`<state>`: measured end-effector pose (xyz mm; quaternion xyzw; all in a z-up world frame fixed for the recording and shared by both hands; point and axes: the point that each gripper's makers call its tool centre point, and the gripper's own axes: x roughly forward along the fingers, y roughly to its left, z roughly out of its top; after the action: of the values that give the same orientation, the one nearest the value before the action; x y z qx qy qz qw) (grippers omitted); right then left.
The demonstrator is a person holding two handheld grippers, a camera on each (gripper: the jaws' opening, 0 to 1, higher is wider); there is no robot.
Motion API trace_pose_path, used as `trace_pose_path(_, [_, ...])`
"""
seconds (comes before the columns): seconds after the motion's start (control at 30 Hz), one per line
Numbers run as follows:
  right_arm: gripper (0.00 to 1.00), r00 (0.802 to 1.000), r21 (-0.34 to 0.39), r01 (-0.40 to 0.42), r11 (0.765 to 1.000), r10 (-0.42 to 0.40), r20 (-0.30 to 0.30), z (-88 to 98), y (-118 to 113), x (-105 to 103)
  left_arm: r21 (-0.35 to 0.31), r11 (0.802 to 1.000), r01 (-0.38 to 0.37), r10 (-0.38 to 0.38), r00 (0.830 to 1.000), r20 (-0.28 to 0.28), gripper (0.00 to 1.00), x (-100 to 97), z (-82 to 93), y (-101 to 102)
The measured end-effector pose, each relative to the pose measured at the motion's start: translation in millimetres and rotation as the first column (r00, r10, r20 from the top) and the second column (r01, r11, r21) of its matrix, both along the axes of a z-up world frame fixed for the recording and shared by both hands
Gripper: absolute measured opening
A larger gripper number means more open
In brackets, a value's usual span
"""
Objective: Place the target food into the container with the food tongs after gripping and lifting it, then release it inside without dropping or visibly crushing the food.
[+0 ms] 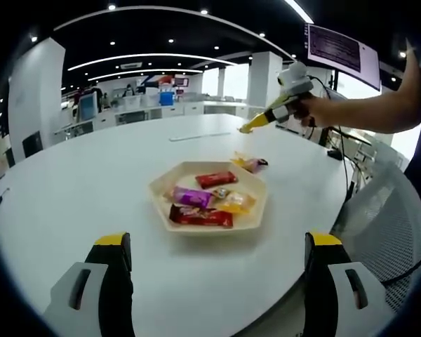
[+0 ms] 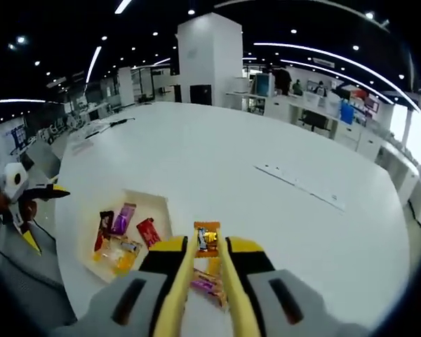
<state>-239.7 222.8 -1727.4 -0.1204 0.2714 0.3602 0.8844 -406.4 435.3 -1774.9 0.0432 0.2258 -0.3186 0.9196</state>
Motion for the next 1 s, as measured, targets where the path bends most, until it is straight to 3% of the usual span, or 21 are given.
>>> trace_pose_path(0.5, [0.20,0.981,0.023,-0.195,0.981,0.195,0.001,10.9,87.4,-39.0,-0.008,1.000,0.002,-0.002,1.000,0.011,1.00,0.4,2.7,-0.3])
trace_pose_path(0.87, [0.22,0.962,0.020,-0.275,0.961,0.274,0.012,14.8,108.0,-50.8,-0.009,1.000,0.001,-0.001,1.000,0.013,1.00,0.4,3.5,-0.8])
trace_pose_path(1.0, [0.24,0.950,0.057,-0.313,0.948,0.311,0.030,22.2,112.0,-54.8,-0.010,1.000,0.002,-0.001,1.000,0.015,1.00,0.3,4.1,-1.2])
